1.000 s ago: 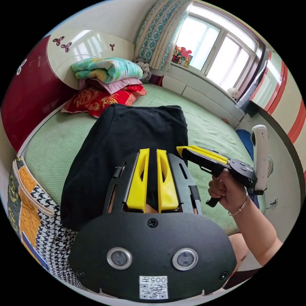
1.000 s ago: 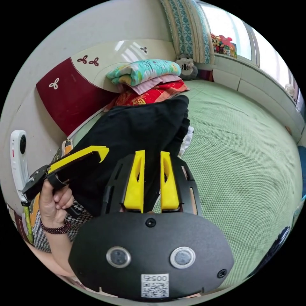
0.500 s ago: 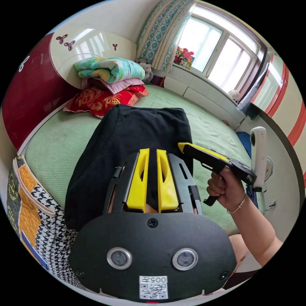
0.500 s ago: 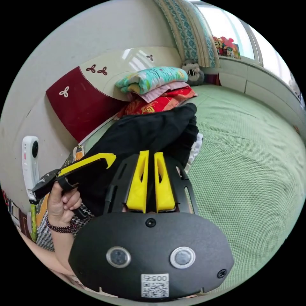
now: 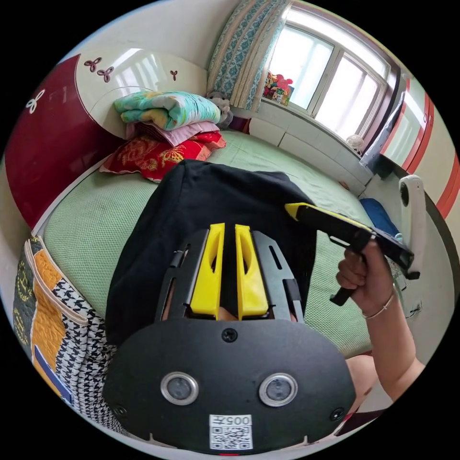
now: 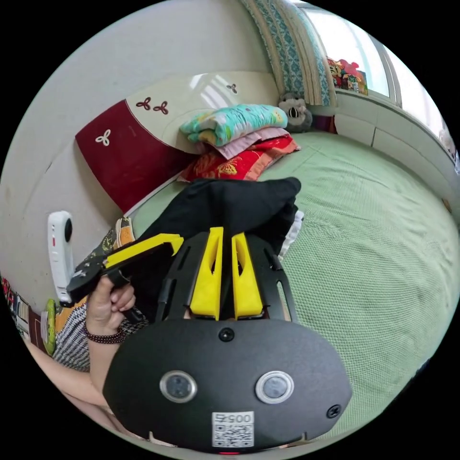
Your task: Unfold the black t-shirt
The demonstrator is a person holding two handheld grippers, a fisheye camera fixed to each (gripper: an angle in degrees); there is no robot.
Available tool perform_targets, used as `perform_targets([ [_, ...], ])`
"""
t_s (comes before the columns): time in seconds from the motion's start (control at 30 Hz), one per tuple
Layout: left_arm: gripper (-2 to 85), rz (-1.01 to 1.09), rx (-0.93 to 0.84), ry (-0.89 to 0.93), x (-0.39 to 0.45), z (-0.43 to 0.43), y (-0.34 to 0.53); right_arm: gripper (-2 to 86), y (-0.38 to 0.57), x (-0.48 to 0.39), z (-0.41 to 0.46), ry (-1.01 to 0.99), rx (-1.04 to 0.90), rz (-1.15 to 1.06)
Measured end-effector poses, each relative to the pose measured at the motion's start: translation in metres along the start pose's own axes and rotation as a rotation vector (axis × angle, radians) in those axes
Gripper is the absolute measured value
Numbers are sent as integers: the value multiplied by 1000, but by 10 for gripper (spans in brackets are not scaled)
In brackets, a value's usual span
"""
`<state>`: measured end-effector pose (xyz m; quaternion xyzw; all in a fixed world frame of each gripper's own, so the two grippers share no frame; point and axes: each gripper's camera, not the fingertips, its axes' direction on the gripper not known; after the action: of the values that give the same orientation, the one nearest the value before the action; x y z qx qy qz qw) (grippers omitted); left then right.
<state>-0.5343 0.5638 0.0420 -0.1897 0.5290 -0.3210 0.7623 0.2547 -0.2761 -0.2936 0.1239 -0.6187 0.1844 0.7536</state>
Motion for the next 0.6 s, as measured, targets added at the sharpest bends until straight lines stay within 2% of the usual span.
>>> perform_targets([
  [0.13,48,17,-1,-8,16,20,2,-9,-1,17,-31,47,30,3],
  [0.23,48,28,-3,58,35,40,4,-9,8,45,-55,130,52,41],
  [0.37,50,88,-39,13,75,76,8,-8,31,97,-87,231,52,129],
  [0.47,50,134,-73,57,108,106,12,-3,65,153,-107,334,41,267],
  [0.6,53,230,-142,92,169,157,20,50,118,238,-111,511,-104,542],
])
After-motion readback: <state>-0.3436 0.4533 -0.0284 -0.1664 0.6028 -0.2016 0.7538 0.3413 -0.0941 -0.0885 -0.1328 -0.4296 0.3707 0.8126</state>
